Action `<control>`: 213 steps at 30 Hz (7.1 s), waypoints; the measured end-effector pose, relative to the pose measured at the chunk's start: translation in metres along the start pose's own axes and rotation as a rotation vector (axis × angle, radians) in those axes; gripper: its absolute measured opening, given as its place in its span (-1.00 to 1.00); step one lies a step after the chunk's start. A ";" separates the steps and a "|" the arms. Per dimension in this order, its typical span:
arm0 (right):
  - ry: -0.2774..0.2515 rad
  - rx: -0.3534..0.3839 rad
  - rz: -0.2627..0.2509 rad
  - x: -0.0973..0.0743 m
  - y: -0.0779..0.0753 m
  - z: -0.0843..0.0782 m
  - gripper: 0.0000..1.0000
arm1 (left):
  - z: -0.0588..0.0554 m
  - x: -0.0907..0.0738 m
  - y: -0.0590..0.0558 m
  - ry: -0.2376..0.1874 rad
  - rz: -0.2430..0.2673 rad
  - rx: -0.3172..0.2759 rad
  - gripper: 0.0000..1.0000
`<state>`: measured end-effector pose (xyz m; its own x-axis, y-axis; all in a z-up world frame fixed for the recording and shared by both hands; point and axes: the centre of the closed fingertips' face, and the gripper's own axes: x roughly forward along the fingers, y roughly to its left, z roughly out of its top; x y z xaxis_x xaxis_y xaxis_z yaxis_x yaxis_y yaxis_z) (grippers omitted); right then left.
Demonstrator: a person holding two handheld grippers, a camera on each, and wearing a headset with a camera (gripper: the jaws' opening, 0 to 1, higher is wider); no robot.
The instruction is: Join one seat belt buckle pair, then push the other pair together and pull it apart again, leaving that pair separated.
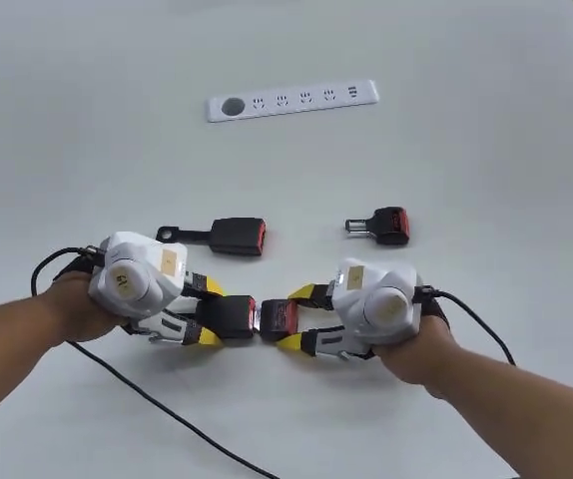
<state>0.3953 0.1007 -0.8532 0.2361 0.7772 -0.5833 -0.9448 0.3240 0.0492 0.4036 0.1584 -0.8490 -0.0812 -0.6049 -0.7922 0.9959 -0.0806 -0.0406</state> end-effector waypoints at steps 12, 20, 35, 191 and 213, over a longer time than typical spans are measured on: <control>0.034 -0.011 0.011 -0.001 0.002 0.004 -0.28 | -0.003 0.002 0.001 0.031 -0.001 -0.023 -0.26; -0.022 0.064 -0.048 -0.017 -0.006 0.016 0.58 | -0.001 -0.013 0.001 0.029 0.072 -0.041 0.32; 0.027 0.015 -0.120 -0.081 -0.065 0.001 0.54 | 0.030 -0.050 0.050 -0.022 0.232 0.049 0.45; 0.034 -0.063 0.101 -0.015 -0.116 0.003 -0.31 | 0.006 0.006 0.121 0.203 -0.010 0.052 -0.33; 0.130 -0.124 0.098 -0.006 -0.124 0.008 -0.30 | 0.006 0.006 0.120 0.217 -0.011 0.061 -0.33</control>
<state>0.5128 0.0605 -0.8497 0.1176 0.7231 -0.6807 -0.9844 0.1750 0.0159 0.5228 0.1400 -0.8554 -0.0754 -0.4196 -0.9046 0.9902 -0.1385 -0.0183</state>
